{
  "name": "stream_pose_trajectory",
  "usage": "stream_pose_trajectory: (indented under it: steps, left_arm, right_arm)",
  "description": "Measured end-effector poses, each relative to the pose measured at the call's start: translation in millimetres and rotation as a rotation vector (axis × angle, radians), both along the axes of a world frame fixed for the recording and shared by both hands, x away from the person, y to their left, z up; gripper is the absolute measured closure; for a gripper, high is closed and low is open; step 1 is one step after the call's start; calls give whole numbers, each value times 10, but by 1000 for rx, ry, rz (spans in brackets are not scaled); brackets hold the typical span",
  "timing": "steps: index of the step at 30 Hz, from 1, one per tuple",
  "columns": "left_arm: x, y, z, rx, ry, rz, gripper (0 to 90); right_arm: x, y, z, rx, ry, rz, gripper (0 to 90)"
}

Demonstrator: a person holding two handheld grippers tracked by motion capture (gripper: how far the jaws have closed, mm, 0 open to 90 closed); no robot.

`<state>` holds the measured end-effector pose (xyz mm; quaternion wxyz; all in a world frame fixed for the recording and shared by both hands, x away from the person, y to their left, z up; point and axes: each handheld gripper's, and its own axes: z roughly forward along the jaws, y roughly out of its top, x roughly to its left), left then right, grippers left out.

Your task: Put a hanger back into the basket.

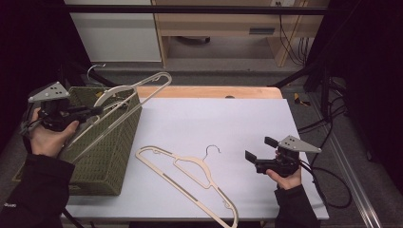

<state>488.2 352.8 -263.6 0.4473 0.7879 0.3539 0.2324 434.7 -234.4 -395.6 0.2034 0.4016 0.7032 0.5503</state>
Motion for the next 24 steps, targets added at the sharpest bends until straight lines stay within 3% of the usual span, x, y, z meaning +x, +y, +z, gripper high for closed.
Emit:
stream_pose_trajectory:
  steps: [11, 24]
  left_arm:
    - [102, 434, -150, -39, 15, 75, 861]
    - [141, 775, -305, -45, 31, 122, 861]
  right_arm:
    - [1, -1, 1, -1, 2, -1, 40]
    - [4, -5, -4, -3, 5, -2, 38]
